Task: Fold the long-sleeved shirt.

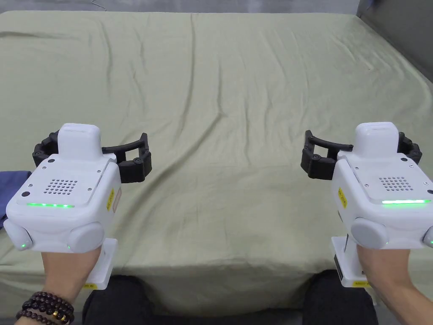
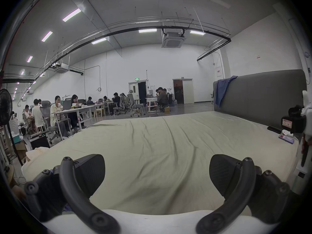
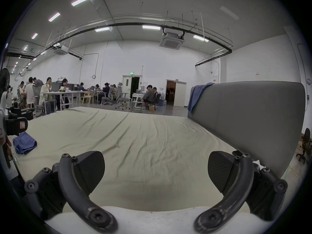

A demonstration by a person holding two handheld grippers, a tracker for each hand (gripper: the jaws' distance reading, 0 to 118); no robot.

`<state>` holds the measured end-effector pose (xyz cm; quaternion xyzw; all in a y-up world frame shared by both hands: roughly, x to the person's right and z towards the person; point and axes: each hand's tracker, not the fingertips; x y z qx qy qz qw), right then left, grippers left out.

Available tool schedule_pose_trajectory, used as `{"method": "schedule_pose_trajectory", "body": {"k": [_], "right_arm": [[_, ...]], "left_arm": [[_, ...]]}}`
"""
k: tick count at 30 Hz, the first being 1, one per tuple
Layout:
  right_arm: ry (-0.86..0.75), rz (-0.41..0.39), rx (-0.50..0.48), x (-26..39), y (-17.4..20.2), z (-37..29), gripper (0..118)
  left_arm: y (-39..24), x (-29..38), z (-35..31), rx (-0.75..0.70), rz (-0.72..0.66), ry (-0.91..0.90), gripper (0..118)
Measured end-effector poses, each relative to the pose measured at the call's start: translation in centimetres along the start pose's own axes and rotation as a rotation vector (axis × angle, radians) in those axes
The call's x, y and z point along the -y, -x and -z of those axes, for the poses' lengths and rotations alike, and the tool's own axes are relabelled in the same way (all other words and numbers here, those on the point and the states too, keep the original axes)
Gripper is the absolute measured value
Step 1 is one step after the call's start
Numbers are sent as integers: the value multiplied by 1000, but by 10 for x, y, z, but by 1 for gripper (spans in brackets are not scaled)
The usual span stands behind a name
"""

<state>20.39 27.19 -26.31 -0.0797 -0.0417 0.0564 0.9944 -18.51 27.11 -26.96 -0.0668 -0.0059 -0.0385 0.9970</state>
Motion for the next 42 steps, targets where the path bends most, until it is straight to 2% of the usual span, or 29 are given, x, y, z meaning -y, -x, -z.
{"method": "schedule_pose_trajectory", "body": {"k": [19, 25, 30, 31, 32, 33, 35, 37, 39, 42], "right_arm": [[5, -4, -19, 1, 2, 2, 118], [25, 22, -18, 2, 0, 4, 118], [31, 5, -13, 0, 1, 3, 118], [47, 25, -40, -3, 2, 5, 118], [62, 90, -61, -7, 3, 7, 118], [110, 141, -43, -14, 6, 10, 118], [241, 192, 68, -30, 13, 10, 118], [356, 146, 115, -41, 16, 11, 118], [416, 72, 103, -42, 19, 13, 118], [360, 105, 86, -29, 19, 15, 118]], "left_arm": [[0, -2, -2, -11, 4, -5, 118], [-1, -1, -2, -9, 12, -8, 118], [-1, 0, 0, -6, 14, -1, 118], [-2, 0, 0, -6, 13, 1, 118], [-2, 0, 0, -5, 12, 2, 118], [-2, 0, 1, -3, 12, 3, 118], [-1, 0, 1, -3, 15, 3, 118], [-1, 0, 1, -8, 17, 9, 118], [-1, 0, 1, -10, 18, 14, 118], [-1, 0, 2, -12, 19, 17, 118]]}}
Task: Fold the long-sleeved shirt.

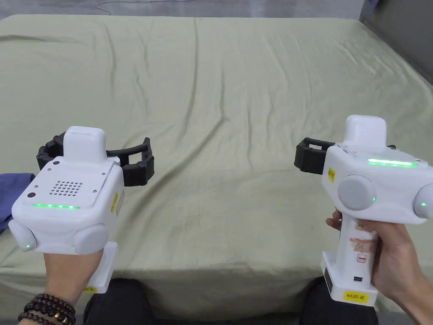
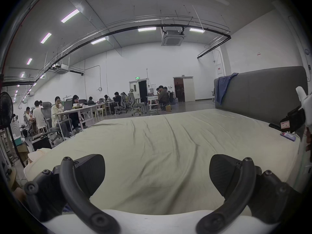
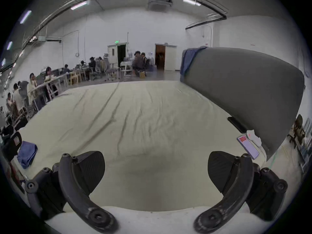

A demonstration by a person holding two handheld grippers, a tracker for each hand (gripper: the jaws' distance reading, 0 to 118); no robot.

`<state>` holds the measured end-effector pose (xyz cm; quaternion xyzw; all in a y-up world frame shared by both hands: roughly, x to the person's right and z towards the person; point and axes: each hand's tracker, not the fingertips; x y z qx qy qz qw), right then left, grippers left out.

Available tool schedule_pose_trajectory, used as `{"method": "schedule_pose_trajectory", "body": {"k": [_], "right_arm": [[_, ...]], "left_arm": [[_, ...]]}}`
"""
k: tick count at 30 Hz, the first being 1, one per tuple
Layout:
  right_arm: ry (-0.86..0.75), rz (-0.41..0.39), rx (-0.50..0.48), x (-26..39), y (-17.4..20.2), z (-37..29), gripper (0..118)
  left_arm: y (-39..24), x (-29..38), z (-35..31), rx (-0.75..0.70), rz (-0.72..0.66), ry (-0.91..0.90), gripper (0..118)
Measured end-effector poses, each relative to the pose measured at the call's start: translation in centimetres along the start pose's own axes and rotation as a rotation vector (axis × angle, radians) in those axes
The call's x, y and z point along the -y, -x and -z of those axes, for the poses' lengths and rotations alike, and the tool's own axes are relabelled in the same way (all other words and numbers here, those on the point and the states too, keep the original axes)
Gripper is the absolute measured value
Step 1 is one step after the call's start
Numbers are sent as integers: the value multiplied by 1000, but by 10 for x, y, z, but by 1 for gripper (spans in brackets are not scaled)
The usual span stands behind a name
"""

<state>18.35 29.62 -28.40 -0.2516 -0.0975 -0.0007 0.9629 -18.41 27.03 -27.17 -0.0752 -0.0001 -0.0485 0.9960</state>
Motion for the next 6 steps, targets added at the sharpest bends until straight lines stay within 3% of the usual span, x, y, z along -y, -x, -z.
{"method": "schedule_pose_trajectory", "body": {"k": [2, 6], "right_arm": [[6, 6, 91, -5, 4, 2, 118], [-10, 57, 22, -10, -5, -1, 118]], "left_arm": [[0, 0, 0, 2, 4, 5, 118], [-1, 0, 0, 4, 16, -1, 118]]}}
